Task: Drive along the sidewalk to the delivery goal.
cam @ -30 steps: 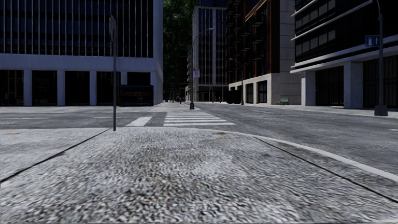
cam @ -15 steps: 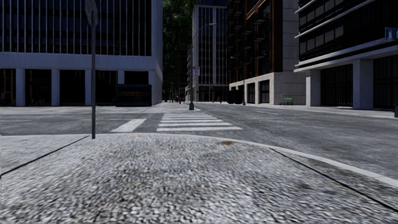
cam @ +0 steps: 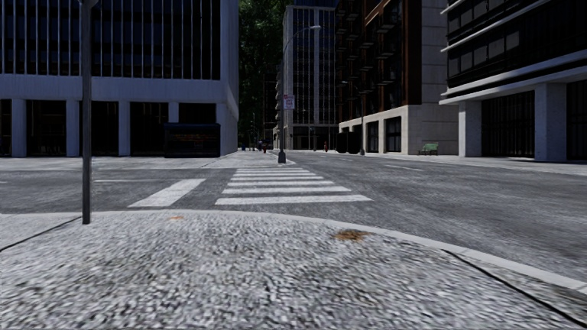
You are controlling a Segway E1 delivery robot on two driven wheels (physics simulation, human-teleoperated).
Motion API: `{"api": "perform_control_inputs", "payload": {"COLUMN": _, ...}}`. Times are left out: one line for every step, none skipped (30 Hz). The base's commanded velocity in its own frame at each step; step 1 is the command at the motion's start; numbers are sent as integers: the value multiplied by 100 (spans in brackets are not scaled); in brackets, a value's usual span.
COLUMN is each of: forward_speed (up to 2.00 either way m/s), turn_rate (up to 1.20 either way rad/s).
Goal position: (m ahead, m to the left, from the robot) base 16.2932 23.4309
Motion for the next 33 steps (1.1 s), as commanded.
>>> {"api": "perform_control_inputs", "payload": {"forward_speed": 200, "turn_rate": 0}}
{"api": "perform_control_inputs", "payload": {"forward_speed": 200, "turn_rate": 0}}
{"api": "perform_control_inputs", "payload": {"forward_speed": 200, "turn_rate": 0}}
{"api": "perform_control_inputs", "payload": {"forward_speed": 200, "turn_rate": 0}}
{"api": "perform_control_inputs", "payload": {"forward_speed": 200, "turn_rate": 0}}
{"api": "perform_control_inputs", "payload": {"forward_speed": 200, "turn_rate": 0}}
{"api": "perform_control_inputs", "payload": {"forward_speed": 200, "turn_rate": 0}}
{"api": "perform_control_inputs", "payload": {"forward_speed": 200, "turn_rate": 0}}
{"api": "perform_control_inputs", "payload": {"forward_speed": 200, "turn_rate": 0}}
{"api": "perform_control_inputs", "payload": {"forward_speed": 200, "turn_rate": 0}}
{"api": "perform_control_inputs", "payload": {"forward_speed": 200, "turn_rate": 0}}
{"api": "perform_control_inputs", "payload": {"forward_speed": 200, "turn_rate": 0}}
{"api": "perform_control_inputs", "payload": {"forward_speed": 200, "turn_rate": 7}}
{"api": "perform_control_inputs", "payload": {"forward_speed": 200, "turn_rate": 17}}
{"api": "perform_control_inputs", "payload": {"forward_speed": 200, "turn_rate": 17}}
{"api": "perform_control_inputs", "payload": {"forward_speed": 200, "turn_rate": 22}}
{"api": "perform_control_inputs", "payload": {"forward_speed": 200, "turn_rate": 26}}
{"api": "perform_control_inputs", "payload": {"forward_speed": 200, "turn_rate": 29}}
{"api": "perform_control_inputs", "payload": {"forward_speed": 200, "turn_rate": 29}}
{"api": "perform_control_inputs", "payload": {"forward_speed": 200, "turn_rate": 34}}
{"api": "perform_control_inputs", "payload": {"forward_speed": 200, "turn_rate": 38}}
{"api": "perform_control_inputs", "payload": {"forward_speed": 200, "turn_rate": 39}}
{"api": "perform_control_inputs", "payload": {"forward_speed": 200, "turn_rate": 39}}
{"api": "perform_control_inputs", "payload": {"forward_speed": 200, "turn_rate": 39}}
{"api": "perform_control_inputs", "payload": {"forward_speed": 200, "turn_rate": 39}}
{"api": "perform_control_inputs", "payload": {"forward_speed": 200, "turn_rate": 39}}
{"api": "perform_control_inputs", "payload": {"forward_speed": 200, "turn_rate": 39}}
{"api": "perform_control_inputs", "payload": {"forward_speed": 200, "turn_rate": 39}}
{"api": "perform_control_inputs", "payload": {"forward_speed": 200, "turn_rate": 36}}
{"api": "perform_control_inputs", "payload": {"forward_speed": 200, "turn_rate": 0}}
{"api": "perform_control_inputs", "payload": {"forward_speed": 200, "turn_rate": 0}}
{"api": "perform_control_inputs", "payload": {"forward_speed": 200, "turn_rate": 0}}
{"api": "perform_control_inputs", "payload": {"forward_speed": 200, "turn_rate": 0}}
